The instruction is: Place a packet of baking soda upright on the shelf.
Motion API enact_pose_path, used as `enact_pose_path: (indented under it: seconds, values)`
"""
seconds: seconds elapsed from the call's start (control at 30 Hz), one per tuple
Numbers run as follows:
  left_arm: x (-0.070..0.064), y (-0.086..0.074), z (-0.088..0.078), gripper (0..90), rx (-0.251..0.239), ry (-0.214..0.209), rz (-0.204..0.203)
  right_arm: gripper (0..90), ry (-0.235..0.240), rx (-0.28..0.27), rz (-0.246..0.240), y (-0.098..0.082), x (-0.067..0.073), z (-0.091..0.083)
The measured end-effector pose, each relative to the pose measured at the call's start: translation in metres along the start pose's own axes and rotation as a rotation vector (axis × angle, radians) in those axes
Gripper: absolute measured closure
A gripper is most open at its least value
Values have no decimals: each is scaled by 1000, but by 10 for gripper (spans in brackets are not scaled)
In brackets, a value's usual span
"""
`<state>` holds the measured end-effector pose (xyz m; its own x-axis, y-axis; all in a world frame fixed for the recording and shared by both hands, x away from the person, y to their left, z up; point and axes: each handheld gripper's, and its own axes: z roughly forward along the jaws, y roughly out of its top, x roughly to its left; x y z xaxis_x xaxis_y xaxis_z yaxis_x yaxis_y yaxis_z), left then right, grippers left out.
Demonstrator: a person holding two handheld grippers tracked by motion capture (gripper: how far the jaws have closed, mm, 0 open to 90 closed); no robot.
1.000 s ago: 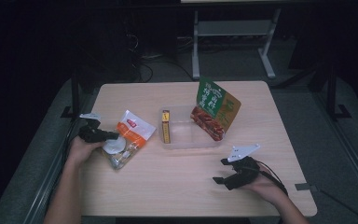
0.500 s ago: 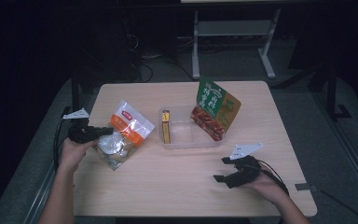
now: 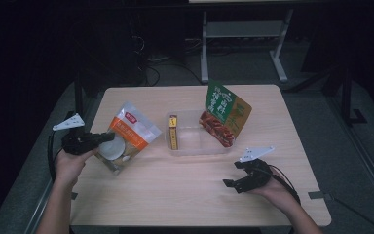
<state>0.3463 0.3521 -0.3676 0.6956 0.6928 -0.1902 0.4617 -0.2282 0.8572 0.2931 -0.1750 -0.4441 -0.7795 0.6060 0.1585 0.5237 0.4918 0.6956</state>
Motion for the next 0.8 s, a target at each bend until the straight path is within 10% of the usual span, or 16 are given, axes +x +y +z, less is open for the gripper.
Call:
enact_pose_path:
  seconds: [0.8]
  values:
    - [-81, 46, -7, 898, -94, -148, 138, 325, 78, -96, -18, 12, 12, -8]
